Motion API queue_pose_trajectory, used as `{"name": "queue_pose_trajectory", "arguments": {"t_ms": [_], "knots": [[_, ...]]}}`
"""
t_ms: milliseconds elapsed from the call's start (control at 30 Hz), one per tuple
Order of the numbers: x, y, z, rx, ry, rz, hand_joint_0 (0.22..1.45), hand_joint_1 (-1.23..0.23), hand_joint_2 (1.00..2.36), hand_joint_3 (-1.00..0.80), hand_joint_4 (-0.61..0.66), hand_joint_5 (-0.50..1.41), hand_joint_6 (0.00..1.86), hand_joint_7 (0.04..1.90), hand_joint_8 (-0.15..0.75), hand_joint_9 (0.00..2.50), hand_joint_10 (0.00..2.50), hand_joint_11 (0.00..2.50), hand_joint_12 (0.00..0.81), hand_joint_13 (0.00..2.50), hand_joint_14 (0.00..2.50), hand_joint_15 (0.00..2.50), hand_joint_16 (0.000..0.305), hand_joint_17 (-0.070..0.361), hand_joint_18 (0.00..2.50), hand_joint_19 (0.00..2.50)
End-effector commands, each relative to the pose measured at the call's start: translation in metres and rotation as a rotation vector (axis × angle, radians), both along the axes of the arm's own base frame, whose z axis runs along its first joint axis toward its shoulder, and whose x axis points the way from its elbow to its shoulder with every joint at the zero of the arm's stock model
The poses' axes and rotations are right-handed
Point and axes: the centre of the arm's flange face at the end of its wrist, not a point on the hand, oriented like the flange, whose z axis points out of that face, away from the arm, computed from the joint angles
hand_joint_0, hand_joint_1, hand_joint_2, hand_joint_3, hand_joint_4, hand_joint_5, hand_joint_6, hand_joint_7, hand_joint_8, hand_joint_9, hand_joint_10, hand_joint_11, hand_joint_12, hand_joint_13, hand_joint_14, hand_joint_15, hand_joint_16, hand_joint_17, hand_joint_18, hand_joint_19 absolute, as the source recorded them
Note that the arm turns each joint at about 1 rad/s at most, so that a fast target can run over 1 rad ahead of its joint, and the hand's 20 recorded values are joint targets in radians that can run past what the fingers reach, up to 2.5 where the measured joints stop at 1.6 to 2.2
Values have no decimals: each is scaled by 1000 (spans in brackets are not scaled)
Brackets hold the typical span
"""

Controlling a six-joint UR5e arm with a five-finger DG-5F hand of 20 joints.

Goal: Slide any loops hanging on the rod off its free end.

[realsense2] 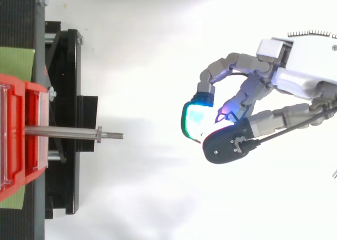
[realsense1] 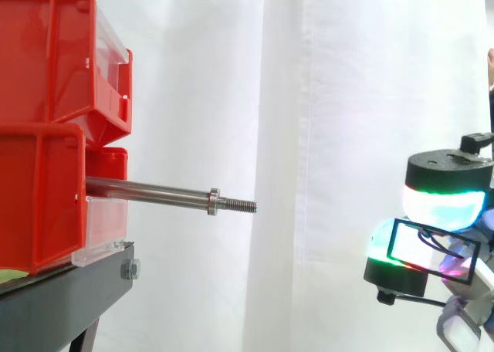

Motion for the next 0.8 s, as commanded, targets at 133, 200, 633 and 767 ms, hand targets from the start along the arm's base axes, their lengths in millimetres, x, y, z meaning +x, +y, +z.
{"name": "queue_pose_trajectory", "arguments": {"t_ms": [133, 200, 633, 767], "knots": [[2, 1, 8, -1, 4, -7, 658, -764, 1001, -483, -4, -151, 919, 985, 262, 1299, 25, 740, 329, 981, 14, 377, 44, 100, 953, 593], [2, 0, 8, 0, 3, -8, 641, -730, 1002, -470, 25, -144, 915, 995, 267, 1321, 22, 732, 332, 990, 16, 379, 45, 100, 958, 610], [2, 16, 10, -15, 2, -21, 600, -591, 1013, -319, 14, -105, 863, 1018, 285, 1340, 23, 626, 337, 1023, 15, 385, 47, 105, 981, 645], [3, 23, 10, -20, -5, -28, 601, -683, 1016, -215, 39, -124, 877, 1004, 301, 1284, 23, 640, 357, 1021, 14, 380, 50, 112, 1017, 597]]}}
